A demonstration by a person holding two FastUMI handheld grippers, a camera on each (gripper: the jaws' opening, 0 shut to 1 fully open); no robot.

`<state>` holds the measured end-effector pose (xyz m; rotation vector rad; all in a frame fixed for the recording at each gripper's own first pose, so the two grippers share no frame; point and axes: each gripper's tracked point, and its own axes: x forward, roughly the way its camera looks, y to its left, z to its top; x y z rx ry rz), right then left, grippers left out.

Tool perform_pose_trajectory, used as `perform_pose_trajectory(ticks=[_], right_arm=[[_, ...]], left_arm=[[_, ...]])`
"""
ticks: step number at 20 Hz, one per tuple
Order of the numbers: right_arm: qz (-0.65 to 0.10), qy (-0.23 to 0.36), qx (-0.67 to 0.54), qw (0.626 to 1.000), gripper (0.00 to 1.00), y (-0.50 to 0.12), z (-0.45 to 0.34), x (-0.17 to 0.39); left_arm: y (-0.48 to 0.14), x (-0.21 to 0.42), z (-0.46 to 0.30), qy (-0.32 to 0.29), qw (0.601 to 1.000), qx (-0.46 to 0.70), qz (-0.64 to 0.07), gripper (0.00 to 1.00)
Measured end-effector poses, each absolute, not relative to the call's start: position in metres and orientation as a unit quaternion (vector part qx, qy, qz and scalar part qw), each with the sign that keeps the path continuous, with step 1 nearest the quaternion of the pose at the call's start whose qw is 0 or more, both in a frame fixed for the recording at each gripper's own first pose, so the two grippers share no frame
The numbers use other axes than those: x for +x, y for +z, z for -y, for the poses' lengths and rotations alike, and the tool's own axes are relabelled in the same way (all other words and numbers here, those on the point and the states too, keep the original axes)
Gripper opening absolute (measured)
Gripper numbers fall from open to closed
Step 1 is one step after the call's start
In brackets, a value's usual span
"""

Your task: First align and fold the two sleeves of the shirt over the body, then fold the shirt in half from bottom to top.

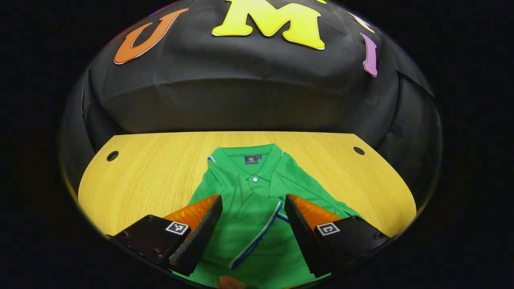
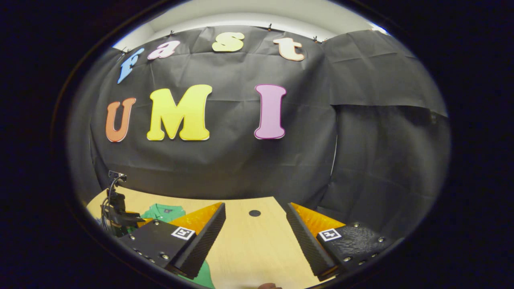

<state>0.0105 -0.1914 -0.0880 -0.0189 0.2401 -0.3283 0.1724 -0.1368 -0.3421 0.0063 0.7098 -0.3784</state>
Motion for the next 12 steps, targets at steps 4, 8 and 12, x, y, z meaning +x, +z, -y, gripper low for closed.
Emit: perform_pose_trajectory(ticks=[4, 8, 12], right_arm=[[-0.126, -0.134, -0.003, 0.983, 0.97, -0.098, 0.173, 0.027], [-0.116, -0.104, -0.009, 0.988, 0.96, -0.098, 0.149, 0.033], [-0.112, -0.074, -0.009, 0.991, 0.96, -0.103, 0.122, 0.032]], left_arm=[[-0.306, 0.169, 0.11, -0.165, 0.935, 0.014, -0.312, 1.0], [-0.244, 0.155, 0.077, -0.158, 0.956, 0.036, -0.243, 1.0], [-0.192, 0.118, 0.049, -0.153, 0.968, 0.031, -0.195, 0.99]])
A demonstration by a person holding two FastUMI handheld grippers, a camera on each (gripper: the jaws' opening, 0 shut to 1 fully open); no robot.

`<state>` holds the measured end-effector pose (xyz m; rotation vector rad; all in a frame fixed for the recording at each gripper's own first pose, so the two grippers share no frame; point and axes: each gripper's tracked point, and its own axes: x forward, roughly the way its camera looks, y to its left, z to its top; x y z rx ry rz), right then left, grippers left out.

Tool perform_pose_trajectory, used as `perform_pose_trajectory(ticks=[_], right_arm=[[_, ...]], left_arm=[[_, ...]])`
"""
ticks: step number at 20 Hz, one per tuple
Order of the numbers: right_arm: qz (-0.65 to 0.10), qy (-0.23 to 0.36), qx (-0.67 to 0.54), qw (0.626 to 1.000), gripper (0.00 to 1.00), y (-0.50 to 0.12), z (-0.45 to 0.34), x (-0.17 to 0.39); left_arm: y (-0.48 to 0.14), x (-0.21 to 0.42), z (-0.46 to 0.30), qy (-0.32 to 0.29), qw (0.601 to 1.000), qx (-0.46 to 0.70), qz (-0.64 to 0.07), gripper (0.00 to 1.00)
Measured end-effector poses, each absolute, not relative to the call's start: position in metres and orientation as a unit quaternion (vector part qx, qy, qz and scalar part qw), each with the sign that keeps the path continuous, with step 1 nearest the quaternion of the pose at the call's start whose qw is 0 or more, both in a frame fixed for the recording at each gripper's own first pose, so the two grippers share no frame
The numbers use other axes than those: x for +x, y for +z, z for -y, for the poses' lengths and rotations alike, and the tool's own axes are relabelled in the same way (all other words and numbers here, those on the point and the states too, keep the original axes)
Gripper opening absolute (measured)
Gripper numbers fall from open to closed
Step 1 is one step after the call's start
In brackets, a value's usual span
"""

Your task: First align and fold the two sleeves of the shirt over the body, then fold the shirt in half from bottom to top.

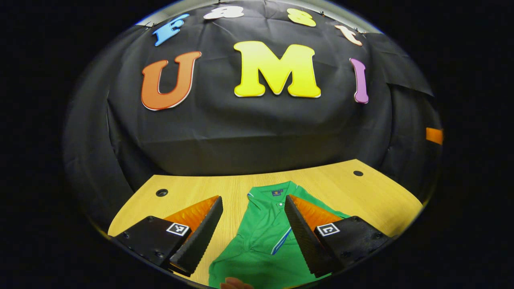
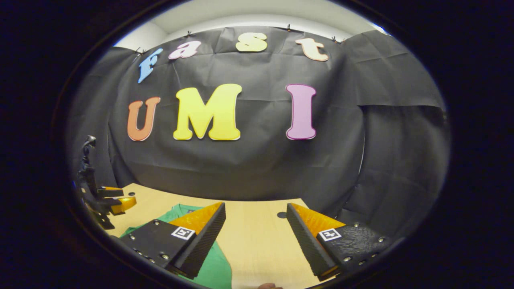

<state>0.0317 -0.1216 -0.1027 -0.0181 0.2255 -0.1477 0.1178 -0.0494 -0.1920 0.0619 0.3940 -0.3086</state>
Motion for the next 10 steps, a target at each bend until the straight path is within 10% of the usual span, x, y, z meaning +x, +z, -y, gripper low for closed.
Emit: perform_pose_trajectory(ticks=[10], right_arm=[[-0.122, 0.016, -0.03, 0.992, 0.96, -0.111, 0.036, -0.054]], left_arm=[[-0.142, -0.011, -0.016, -0.13, 0.977, 0.017, -0.168, 1.0]])
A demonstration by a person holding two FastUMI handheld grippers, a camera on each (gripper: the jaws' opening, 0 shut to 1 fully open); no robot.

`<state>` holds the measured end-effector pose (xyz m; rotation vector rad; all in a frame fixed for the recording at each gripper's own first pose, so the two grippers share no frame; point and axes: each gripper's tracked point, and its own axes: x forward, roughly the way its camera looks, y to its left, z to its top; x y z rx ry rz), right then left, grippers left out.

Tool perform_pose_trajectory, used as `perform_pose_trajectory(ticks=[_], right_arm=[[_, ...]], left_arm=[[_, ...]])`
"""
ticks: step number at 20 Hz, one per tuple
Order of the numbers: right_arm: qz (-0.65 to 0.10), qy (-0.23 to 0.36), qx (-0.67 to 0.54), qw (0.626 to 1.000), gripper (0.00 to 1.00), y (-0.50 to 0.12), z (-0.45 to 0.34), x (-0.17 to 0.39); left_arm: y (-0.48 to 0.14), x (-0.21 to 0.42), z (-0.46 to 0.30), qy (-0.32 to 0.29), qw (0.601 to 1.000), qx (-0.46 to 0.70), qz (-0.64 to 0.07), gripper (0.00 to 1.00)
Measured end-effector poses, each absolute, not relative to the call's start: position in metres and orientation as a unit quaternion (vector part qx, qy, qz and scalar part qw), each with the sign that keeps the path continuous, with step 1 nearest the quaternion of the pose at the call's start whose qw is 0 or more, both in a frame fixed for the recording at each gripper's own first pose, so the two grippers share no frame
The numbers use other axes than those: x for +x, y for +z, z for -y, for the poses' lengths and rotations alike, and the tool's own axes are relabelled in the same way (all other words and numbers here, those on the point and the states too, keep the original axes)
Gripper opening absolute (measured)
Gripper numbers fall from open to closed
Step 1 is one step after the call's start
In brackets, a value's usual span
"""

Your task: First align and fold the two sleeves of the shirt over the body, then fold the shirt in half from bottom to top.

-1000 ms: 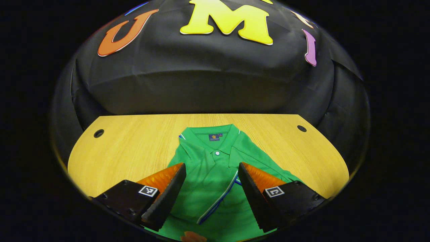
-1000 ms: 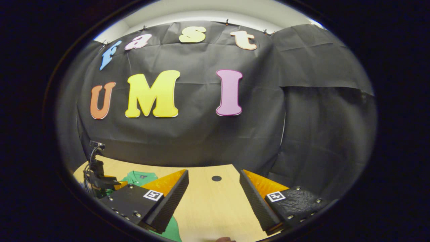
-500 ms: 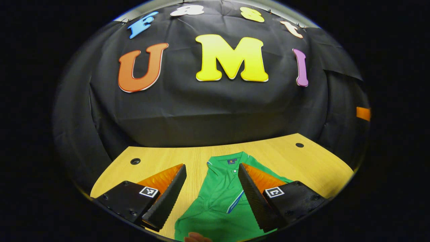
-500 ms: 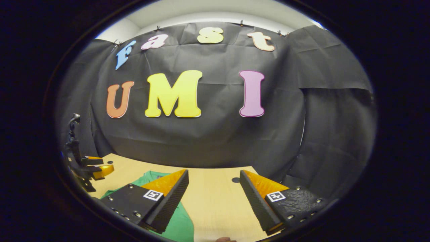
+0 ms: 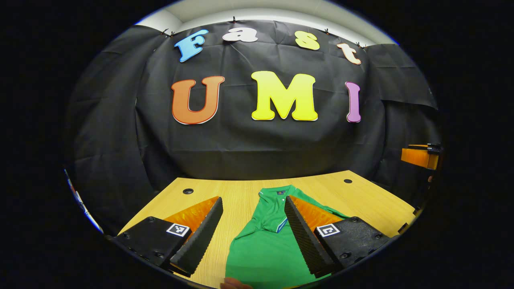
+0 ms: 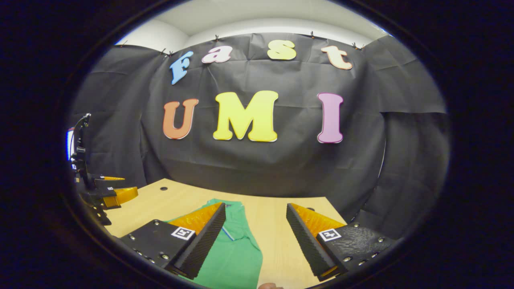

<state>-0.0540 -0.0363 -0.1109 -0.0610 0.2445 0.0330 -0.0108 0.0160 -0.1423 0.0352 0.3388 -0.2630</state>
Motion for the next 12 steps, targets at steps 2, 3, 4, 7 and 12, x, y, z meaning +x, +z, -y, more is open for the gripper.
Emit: perform_pose_trajectory(ticks=[2, 3, 4, 7, 12], right_arm=[[-0.131, 0.018, -0.037, 0.99, 0.96, -0.12, 0.034, -0.079], [-0.135, 0.017, -0.04, 0.99, 0.96, -0.125, 0.035, -0.09], [-0.14, 0.016, -0.039, 0.989, 0.96, -0.129, 0.036, -0.1], [-0.158, 0.014, -0.033, 0.987, 0.96, -0.148, 0.041, -0.129], [-0.207, 0.005, -0.036, 0.978, 0.96, -0.2, 0.054, -0.17]], left_arm=[[-0.147, -0.038, -0.026, -0.127, 0.976, 0.027, -0.176, 1.0], [-0.151, -0.05, -0.03, -0.127, 0.975, 0.028, -0.183, 0.99], [-0.157, -0.061, -0.031, -0.128, 0.973, 0.027, -0.191, 0.99], [-0.184, -0.098, -0.036, -0.131, 0.966, 0.036, -0.22, 0.99], [-0.232, -0.148, -0.036, -0.137, 0.951, 0.049, -0.273, 0.99]])
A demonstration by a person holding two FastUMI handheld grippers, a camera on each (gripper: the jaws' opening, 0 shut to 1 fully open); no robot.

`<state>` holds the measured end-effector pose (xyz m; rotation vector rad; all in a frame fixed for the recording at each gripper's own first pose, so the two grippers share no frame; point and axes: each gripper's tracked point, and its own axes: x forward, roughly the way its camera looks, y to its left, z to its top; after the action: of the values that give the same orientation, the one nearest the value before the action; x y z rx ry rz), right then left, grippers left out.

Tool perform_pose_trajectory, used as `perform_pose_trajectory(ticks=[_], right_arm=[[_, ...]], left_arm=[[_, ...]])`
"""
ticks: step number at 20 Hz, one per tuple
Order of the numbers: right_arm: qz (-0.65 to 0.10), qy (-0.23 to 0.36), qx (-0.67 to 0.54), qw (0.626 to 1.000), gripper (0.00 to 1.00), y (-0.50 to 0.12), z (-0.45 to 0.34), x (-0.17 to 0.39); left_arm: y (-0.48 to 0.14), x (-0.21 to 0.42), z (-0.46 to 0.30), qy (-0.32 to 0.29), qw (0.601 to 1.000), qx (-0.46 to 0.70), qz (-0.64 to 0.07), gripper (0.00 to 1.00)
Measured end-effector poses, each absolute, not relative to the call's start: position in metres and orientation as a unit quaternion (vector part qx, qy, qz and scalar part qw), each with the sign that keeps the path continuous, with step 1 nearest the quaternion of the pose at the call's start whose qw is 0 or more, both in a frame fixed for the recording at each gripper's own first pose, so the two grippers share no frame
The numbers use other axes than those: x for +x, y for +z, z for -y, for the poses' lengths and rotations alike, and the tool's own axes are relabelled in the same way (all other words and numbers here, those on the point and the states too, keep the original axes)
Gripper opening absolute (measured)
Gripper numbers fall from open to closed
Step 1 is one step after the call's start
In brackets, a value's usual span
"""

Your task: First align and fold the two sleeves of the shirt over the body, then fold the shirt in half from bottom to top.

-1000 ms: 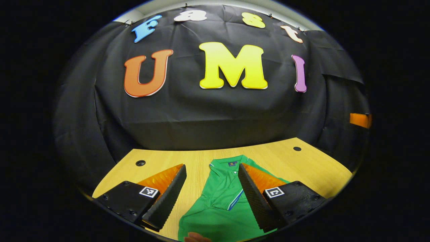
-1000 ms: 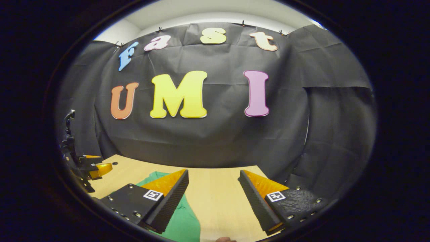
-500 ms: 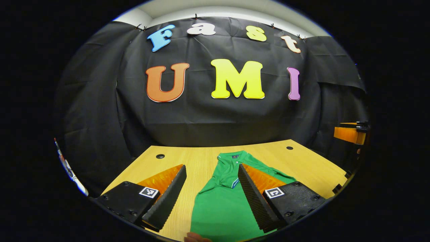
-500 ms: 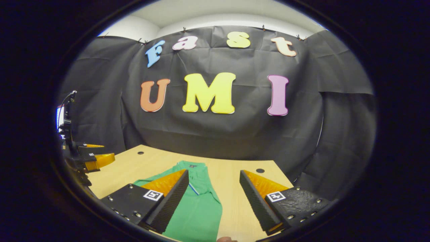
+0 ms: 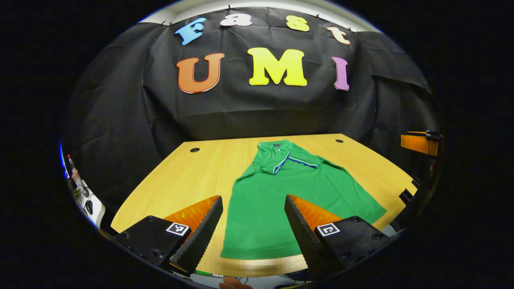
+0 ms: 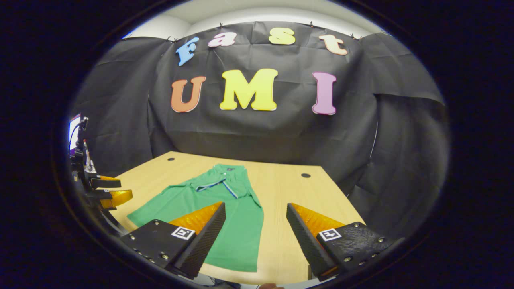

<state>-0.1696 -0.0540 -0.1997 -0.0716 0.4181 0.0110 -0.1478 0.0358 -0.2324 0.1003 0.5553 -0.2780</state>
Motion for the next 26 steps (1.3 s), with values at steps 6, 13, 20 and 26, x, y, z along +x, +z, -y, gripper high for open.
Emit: perform_pose_trajectory(ticks=[6, 13, 20, 26], right_arm=[[-0.305, 0.014, -0.023, 0.952, 0.96, -0.287, 0.053, -0.203], [-0.402, 0.025, -0.023, 0.915, 0.96, -0.362, 0.042, -0.23], [-0.433, 0.018, -0.02, 0.901, 0.98, -0.384, 0.041, -0.236], [-0.448, 0.007, -0.016, 0.894, 1.0, -0.39, 0.033, -0.229]], left_arm=[[-0.289, -0.174, -0.056, -0.119, 0.932, 0.044, -0.338, 0.99], [-0.329, -0.181, -0.078, -0.089, 0.913, 0.037, -0.396, 1.0], [-0.346, -0.187, -0.078, -0.093, 0.904, 0.034, -0.417, 1.0], [-0.345, -0.18, -0.077, -0.083, 0.905, 0.028, -0.416, 1.0]])
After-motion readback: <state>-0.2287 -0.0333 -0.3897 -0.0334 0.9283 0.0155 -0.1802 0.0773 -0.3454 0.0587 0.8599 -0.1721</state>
